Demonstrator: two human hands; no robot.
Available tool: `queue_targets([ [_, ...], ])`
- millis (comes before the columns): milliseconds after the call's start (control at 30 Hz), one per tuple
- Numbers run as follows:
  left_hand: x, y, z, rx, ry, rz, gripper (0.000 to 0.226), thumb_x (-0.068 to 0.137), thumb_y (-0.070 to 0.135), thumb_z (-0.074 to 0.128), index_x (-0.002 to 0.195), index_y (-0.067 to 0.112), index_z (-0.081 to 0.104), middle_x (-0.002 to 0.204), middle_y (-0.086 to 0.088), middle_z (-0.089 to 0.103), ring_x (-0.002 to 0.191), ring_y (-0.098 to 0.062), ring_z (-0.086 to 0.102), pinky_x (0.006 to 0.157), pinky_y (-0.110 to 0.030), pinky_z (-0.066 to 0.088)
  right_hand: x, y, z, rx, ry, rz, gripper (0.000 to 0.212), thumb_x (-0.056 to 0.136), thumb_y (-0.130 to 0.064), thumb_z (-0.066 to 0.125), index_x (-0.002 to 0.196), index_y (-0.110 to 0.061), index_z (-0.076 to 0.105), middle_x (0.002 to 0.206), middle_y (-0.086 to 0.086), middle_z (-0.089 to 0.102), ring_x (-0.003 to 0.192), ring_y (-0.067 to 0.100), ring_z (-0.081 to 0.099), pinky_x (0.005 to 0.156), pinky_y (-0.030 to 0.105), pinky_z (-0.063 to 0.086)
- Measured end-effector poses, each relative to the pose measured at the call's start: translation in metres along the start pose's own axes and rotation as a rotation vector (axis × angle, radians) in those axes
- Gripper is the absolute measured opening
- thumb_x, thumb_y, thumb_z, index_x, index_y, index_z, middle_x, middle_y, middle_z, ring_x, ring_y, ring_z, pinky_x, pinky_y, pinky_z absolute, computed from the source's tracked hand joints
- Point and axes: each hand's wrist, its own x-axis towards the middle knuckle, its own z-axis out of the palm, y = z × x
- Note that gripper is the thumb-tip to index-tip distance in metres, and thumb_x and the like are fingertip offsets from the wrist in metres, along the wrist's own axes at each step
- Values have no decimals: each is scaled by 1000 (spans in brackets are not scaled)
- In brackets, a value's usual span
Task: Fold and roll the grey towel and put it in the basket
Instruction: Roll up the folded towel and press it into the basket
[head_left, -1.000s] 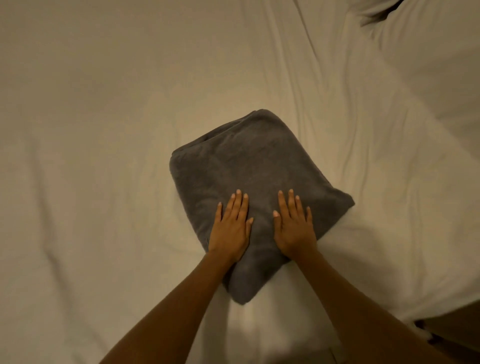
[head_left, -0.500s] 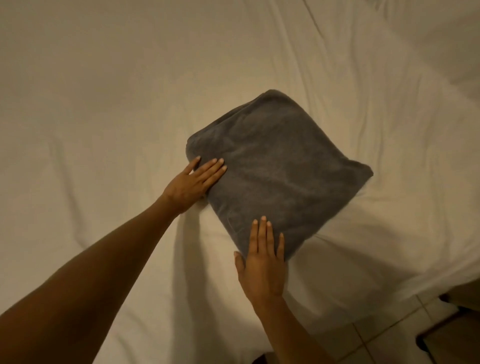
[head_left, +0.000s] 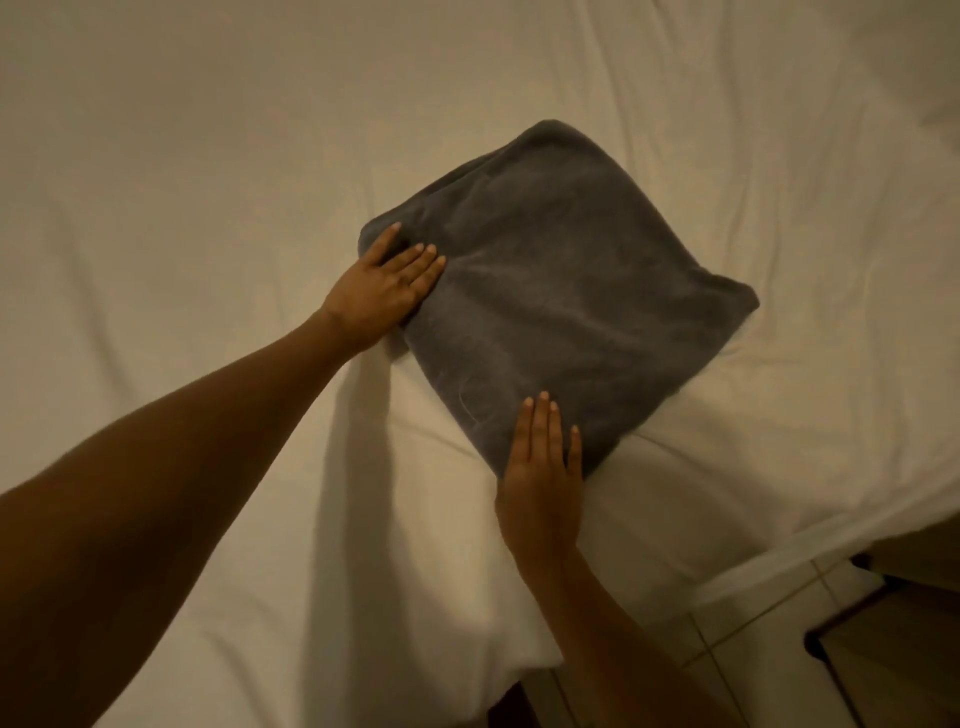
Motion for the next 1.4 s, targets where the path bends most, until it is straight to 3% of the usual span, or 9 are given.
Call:
queue_targets([
  [100, -6, 2, -9, 6, 45, -9, 68, 88, 10, 61, 146, 7, 26, 148, -17, 35, 138, -30, 34, 108, -35, -28, -6, 3, -8, -6, -19, 54, 78, 67, -20, 80, 133, 4, 47, 138, 24, 48, 127, 35, 47, 106, 51, 34],
  [300, -59, 2, -30, -56, -84, -73, 56, 98, 20, 43, 148, 14, 21, 154, -8, 27, 143, -20, 23, 100, -29, -35, -35, -3, -38, 64, 1, 23, 75, 59, -22, 84, 125, 4, 57, 128, 25, 57, 117, 36, 57, 101, 56, 38],
  [367, -90, -5, -31, -89, -66, -62, 56, 95, 18, 50, 146, 13, 29, 150, -9, 35, 140, -21, 31, 99, -25, -38, -54, -20, -50, 103, -34, 11, 76, 57, -23, 84, 124, 1, 58, 125, 24, 59, 114, 35, 59, 99, 52, 41],
  [500, -161, -14, -32, -78, -84, -8, 63, 62, 10, 84, 121, 4, 62, 117, -16, 67, 106, -28, 66, 115, -32, -16, -103, -64, -65, 167, -182, -45, 84, 48, -31, 87, 123, -5, 61, 122, 19, 62, 111, 29, 62, 100, 43, 41],
  [600, -198, -15, -28, -73, -166, -29, 73, 54, 14, 89, 121, 5, 62, 115, -14, 68, 104, -27, 67, 116, -34, -12, -123, -87, -72, 200, -281, -47, 92, 38, -37, 90, 120, -7, 64, 120, 16, 64, 107, 27, 64, 87, 44, 53],
  [767, -192, -22, -43, -129, -117, -91, 62, 70, 15, 80, 127, 9, 57, 124, -13, 63, 115, -28, 61, 113, -34, -18, -113, -77, -81, 213, -244, -36, 83, 47, -39, 90, 118, -5, 65, 118, 18, 65, 106, 30, 65, 85, 46, 54],
  [1000, -146, -28, -84, -203, -7, -119, 55, 73, 20, 78, 124, 16, 58, 122, -10, 65, 118, -28, 59, 109, -29, -31, -82, -38, -110, 294, 12, -44, 51, 81, -43, 53, 110, -4, 69, 125, 20, 60, 118, 37, 56, 98, 55, 43],
  [1167, -99, -28, -116, -180, -83, -125, 40, 88, 31, 62, 123, 16, 54, 126, -9, 61, 122, -26, 54, 113, -51, -10, -42, -5, -130, 275, -37, -19, 46, 81, -47, 48, 101, -10, 69, 136, 18, 52, 129, 35, 45, 109, 51, 21],
  [1400, -13, -27, -127, -93, -101, -148, 26, 97, 28, 46, 119, 17, 54, 120, -5, 63, 119, -25, 54, 113, -56, -7, 42, 49, -139, 247, -117, 121, 36, 87, -47, 53, 111, -22, 66, 156, 8, 22, 144, 27, 12, 115, 53, 3],
])
